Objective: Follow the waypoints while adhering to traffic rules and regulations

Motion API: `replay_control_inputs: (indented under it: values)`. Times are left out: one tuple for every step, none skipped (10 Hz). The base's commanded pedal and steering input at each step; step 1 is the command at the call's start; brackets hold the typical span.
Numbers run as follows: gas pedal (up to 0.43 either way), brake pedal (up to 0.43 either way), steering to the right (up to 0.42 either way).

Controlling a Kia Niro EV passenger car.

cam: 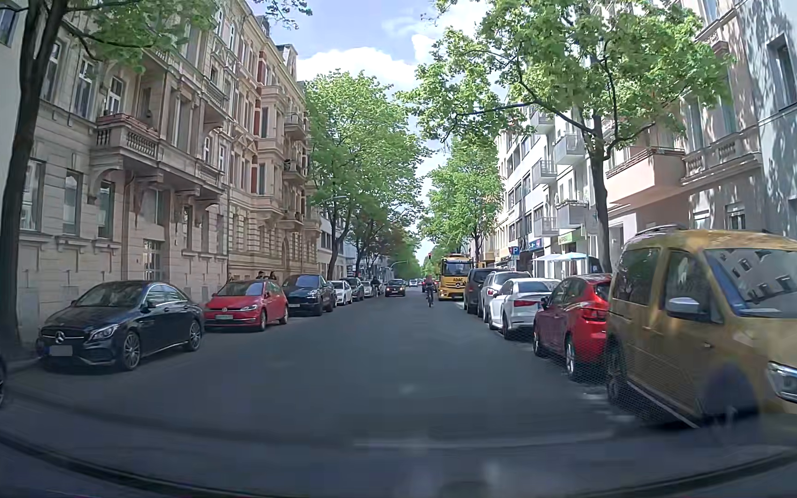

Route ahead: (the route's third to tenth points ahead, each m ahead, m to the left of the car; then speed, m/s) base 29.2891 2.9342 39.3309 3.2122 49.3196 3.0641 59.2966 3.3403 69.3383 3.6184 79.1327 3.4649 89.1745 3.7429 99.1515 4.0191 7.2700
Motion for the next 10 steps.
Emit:
replay_control_inputs:
  values:
    - [0.0, 0.018, 0.0]
    - [0.0, 0.018, 0.0]
    - [0.0, 0.018, 0.0]
    - [0.0, 0.018, 0.0]
    - [0.0, 0.018, 0.0]
    - [0.0, 0.018, 0.0]
    - [0.0, 0.018, 0.0]
    - [0.0, 0.018, 0.0]
    - [0.0, 0.018, 0.0]
    - [0.0, 0.018, 0.0]
